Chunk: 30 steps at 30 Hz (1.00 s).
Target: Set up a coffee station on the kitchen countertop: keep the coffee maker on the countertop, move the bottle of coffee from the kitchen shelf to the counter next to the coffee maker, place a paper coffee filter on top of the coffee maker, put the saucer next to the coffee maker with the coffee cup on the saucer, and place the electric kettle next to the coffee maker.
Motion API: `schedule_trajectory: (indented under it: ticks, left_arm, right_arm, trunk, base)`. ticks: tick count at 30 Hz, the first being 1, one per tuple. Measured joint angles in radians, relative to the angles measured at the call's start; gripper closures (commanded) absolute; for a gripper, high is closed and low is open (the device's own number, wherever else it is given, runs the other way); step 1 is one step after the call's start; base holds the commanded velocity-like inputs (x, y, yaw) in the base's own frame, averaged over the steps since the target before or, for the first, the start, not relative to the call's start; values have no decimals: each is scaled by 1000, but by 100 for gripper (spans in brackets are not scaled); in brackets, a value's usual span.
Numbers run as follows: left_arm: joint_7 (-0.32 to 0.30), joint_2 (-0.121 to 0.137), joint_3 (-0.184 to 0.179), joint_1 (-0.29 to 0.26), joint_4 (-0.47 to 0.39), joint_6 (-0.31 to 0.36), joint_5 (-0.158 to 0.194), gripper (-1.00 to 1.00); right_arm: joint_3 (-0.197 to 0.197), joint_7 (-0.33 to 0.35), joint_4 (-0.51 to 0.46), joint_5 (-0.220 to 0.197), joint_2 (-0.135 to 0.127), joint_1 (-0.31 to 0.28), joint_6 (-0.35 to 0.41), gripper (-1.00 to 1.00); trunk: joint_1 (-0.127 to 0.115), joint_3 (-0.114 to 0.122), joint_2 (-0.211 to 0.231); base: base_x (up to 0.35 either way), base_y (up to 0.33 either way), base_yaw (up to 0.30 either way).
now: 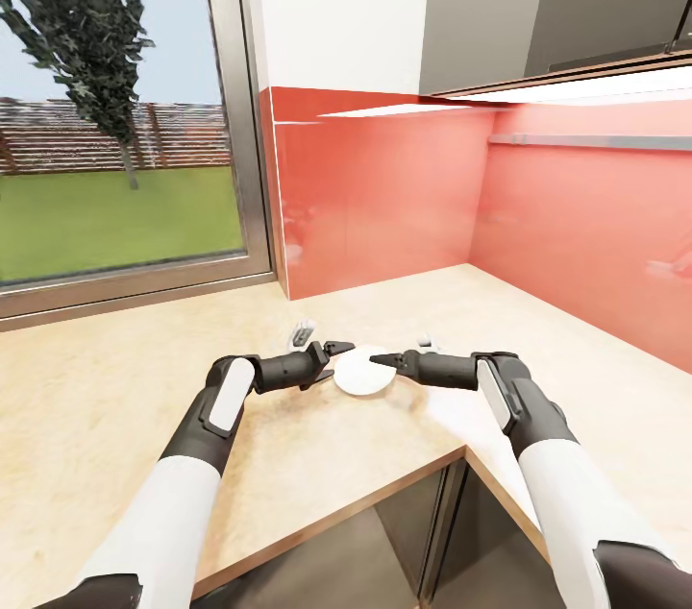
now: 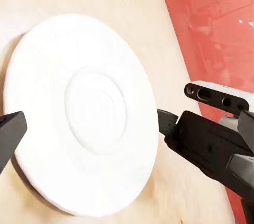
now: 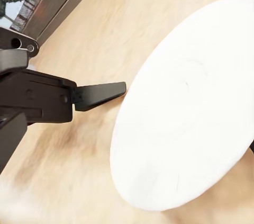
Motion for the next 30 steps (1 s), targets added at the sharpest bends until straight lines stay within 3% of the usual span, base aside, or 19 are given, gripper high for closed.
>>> schedule_trajectory:
  ticks: [1, 5, 8, 16, 22, 24, 30]
  left_arm:
    - [0, 0, 0, 0, 0, 0, 0, -100]
    - [0, 0, 0, 0, 0, 0, 0, -100]
    - [-3, 0, 1, 0, -1, 3, 19, -100]
    - [-4, 0, 0, 0, -4, 3, 15, -100]
    - [-5, 0, 3, 0, -54, 4, 5, -100]
    - [-5, 0, 12, 0, -69, 5, 2, -100]
    - [-10, 0, 98, 0, -166, 11, 1, -100]
  right_arm:
    - [0, 0, 0, 0, 0, 0, 0, 100]
    - [0, 0, 0, 0, 1, 0, 0, 100]
    - [-1, 1, 0, 17, 0, 0, -15, 100]
    - [0, 1, 0, 10, 0, 0, -8, 100]
    - [-1, 2, 0, 11, -1, 0, -9, 100]
    - [-1, 1, -1, 6, -1, 0, -5, 100]
    - [-3, 2, -1, 9, -2, 0, -6, 100]
  trunk:
    - [0, 0, 0]
    - [0, 0, 0]
    - [0, 0, 0]
    - [0, 0, 0]
    - [0, 0, 0]
    - [0, 0, 0]
    - [0, 0, 0]
  base:
    - [0, 0, 0]
    - [0, 0, 0]
    - [0, 0, 0]
    - [0, 0, 0]
    - [0, 0, 0]
    - [0, 0, 0]
    - [0, 0, 0]
